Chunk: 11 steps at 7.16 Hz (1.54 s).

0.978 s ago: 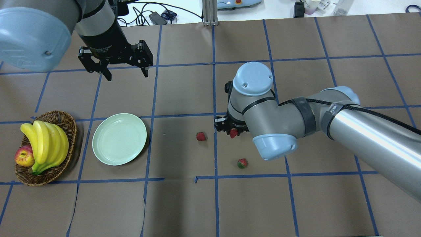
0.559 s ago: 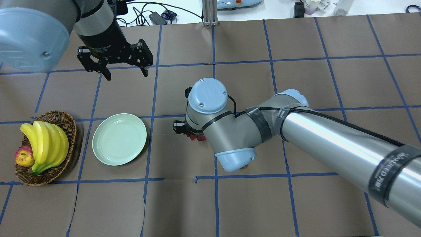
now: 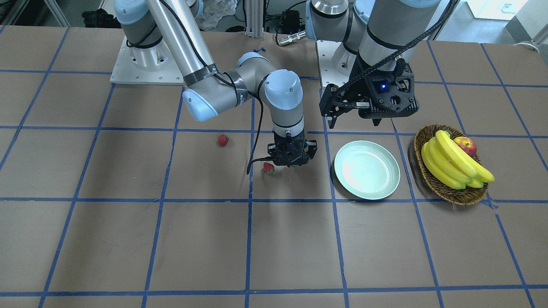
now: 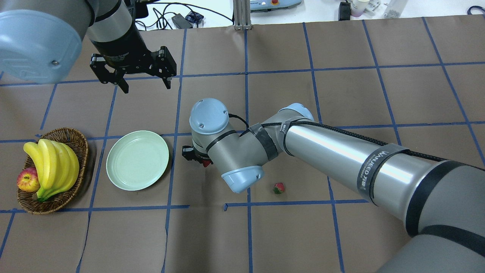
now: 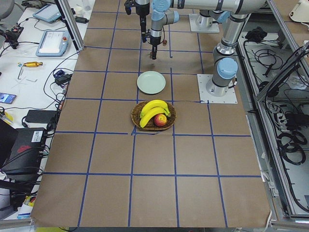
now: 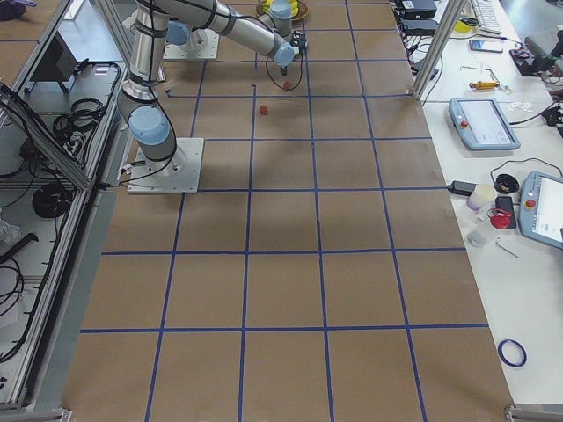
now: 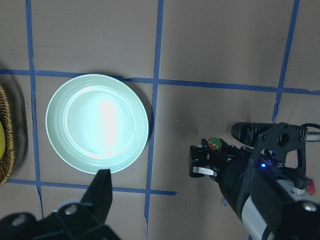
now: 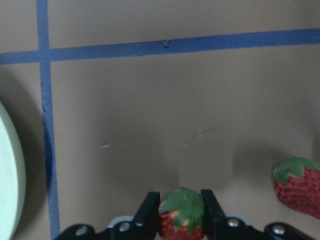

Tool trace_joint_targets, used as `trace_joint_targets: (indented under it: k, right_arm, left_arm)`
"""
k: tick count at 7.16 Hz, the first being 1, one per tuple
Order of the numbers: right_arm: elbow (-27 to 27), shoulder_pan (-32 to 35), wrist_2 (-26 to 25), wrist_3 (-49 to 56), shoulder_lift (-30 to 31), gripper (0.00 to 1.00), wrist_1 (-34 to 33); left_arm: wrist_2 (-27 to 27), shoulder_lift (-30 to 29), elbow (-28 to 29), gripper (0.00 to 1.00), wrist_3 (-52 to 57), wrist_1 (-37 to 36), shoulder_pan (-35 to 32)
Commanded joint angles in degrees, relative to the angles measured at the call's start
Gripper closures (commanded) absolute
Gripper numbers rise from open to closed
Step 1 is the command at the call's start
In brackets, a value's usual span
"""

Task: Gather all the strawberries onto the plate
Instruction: 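Carry the strawberry toward the plate and release it on the table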

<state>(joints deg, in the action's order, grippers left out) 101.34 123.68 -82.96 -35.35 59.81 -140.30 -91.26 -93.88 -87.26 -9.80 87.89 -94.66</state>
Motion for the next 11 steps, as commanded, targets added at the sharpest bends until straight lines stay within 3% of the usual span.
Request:
trace_joint_targets:
  k: [1,2,3,5,7,9,11]
  right_arm:
    - [-0.1,0.0,-1.8,0.2,-0.9,0.22,0.0]
    - [-0.1,-0.1,-2.0,0.4,-0.5,0.0,0.5]
    - [0.0,-0.1,-2.0,0.5,1.1,0.0,0.7]
    - [0.1,-2.9,-3.9,3.2,8.6,0.0,13.9]
    - [1.0,-8.9,-9.9,7.0,12.1,0.0,24.0]
    - [8.0,-10.9,-12.3,13.1,13.4,0.0,22.5]
    - [14.9,-12.4,-11.9,13.6,14.5,0.0,16.4]
  left_arm:
    - [0.0,-0.1,-0.1,0.0,0.0,0.0,0.0]
    - [0.0,-0.1,-0.1,0.0,0.0,0.0,0.0]
    - [0.0,-0.1,0.0,0.0,0.0,0.0,0.0]
    - [-0.1,0.0,0.0,0.0,0.0,0.0,0.0]
    - [-0.1,0.0,0.0,0.0,0.0,0.0,0.0]
    - [-0.1,0.0,-0.1,0.0,0.1,0.0,0.0]
    - [0.0,-0.1,-0.1,0.0,0.0,0.0,0.0]
